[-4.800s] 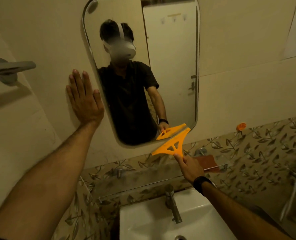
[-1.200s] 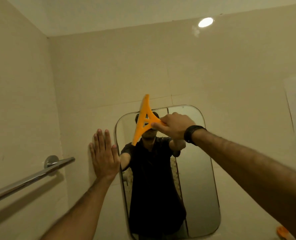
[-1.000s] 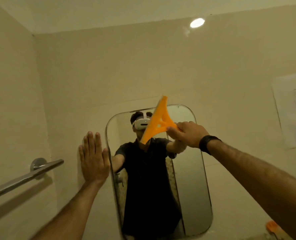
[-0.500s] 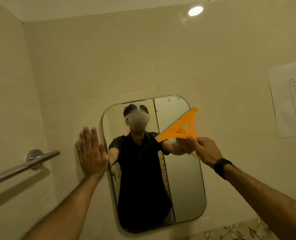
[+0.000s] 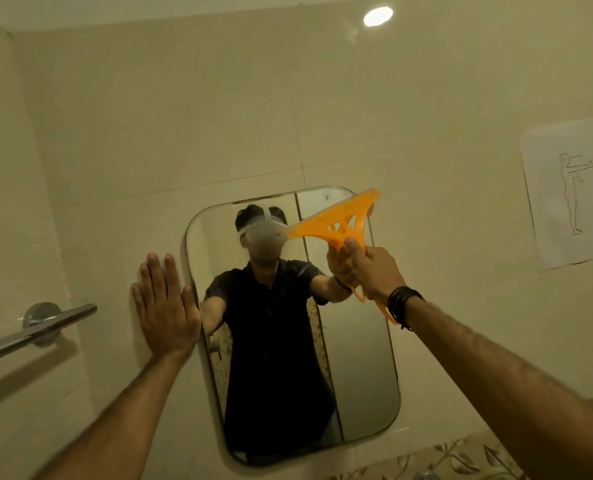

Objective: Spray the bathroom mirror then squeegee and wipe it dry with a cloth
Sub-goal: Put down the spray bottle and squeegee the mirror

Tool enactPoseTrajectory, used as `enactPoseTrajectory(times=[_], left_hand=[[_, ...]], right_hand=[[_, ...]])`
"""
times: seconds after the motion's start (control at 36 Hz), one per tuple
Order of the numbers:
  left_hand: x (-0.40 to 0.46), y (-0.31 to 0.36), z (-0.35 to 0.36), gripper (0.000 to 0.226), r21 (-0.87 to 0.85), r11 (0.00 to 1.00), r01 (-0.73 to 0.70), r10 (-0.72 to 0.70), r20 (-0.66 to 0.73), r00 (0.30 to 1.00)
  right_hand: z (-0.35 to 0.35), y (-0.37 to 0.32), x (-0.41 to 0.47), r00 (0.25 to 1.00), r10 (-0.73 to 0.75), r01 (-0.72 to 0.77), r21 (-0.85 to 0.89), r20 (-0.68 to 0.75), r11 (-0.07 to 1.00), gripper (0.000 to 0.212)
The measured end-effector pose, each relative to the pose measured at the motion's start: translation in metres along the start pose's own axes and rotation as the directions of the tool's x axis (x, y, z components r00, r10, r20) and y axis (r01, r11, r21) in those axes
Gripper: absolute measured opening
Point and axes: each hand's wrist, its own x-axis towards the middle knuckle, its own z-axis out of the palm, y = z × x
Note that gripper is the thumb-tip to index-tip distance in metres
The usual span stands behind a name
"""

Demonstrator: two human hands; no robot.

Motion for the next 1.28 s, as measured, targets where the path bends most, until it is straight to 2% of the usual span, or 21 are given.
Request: enactPoseTrajectory(times=[0.25,0.36,0.47,0.58,0.61,0.69,0.75,0.92,1.14,1.28], left_hand=[[-0.003,0.001,0.002,0.063,-0.001,1.000,0.029,-0.029,-0.018,0.999],[-0.006,0.004,-0.001,0.062,-0.009,1.000,0.026,-0.026,-0.013,1.000],[-0.013,0.009,-0.004,0.062,-0.017,0.999,0.048,-0.048,-0.013,0.999],[-0.015,0.014,-0.011,0.064,-0.020,0.998,0.053,-0.053,-0.005,0.999],[-0.016,0.015,-0.011,0.064,-0.023,0.998,0.057,-0.057,-0.010,0.998],[-0.017,0.015,-0.012,0.065,-0.019,0.998,0.058,-0.058,-0.009,0.998],[-0.018,0.014,-0.012,0.065,-0.008,0.999,0.046,-0.046,-0.010,0.999],[-0.016,0.007,-0.006,0.065,-0.006,0.999,0.032,-0.032,0.000,0.999],[-0.018,0.006,-0.005,0.064,-0.002,0.999,0.035,-0.035,-0.005,0.999],[-0.020,0.010,-0.008,0.064,-0.007,0.999,0.040,-0.040,-0.007,0.999]], right_hand=[[0.020,0.080,-0.072,0.992,0.092,-0.098,0.060,0.091,0.993,0.076],[0.028,0.110,-0.103,0.984,0.154,-0.156,0.017,0.090,0.988,0.082],[0.028,0.120,-0.119,0.991,0.130,-0.128,-0.043,0.024,0.991,0.086],[0.022,0.097,-0.114,0.994,0.070,-0.069,0.007,-0.080,0.998,0.061],[0.021,0.089,-0.107,0.992,0.055,-0.051,0.040,-0.110,0.998,0.060],[0.015,0.059,-0.079,0.986,-0.019,0.030,0.062,-0.167,0.998,0.078],[0.013,0.038,-0.058,0.987,-0.053,0.059,0.036,-0.151,0.998,0.091],[0.016,0.018,-0.032,0.999,-0.015,0.010,-0.101,-0.046,0.995,0.086],[0.030,0.089,-0.089,0.995,0.098,-0.097,-0.102,0.009,0.990,0.066],[0.039,0.138,-0.134,0.983,0.172,-0.165,-0.102,0.058,0.981,0.085]])
